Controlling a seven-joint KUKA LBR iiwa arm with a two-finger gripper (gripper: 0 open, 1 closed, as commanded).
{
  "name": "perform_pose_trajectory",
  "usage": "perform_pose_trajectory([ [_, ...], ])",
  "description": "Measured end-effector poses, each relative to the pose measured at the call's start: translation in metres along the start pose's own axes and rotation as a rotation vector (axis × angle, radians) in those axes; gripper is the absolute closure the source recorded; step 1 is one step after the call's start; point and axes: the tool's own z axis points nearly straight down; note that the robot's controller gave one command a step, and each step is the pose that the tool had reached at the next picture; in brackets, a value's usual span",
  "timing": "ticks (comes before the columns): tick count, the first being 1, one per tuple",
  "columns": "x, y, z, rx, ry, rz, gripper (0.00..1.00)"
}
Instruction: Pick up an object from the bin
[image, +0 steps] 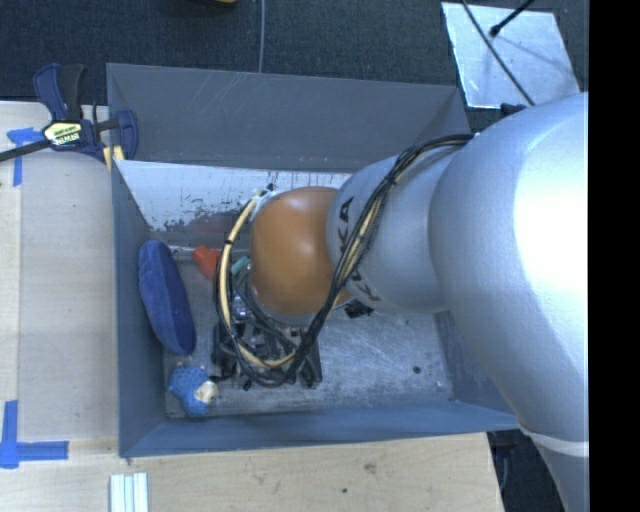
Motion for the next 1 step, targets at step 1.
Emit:
perform_pose_trajectory([
  [1, 0.0198, -0.0506, -0.1216, 0.004, 0.005, -0.046, 1.00],
])
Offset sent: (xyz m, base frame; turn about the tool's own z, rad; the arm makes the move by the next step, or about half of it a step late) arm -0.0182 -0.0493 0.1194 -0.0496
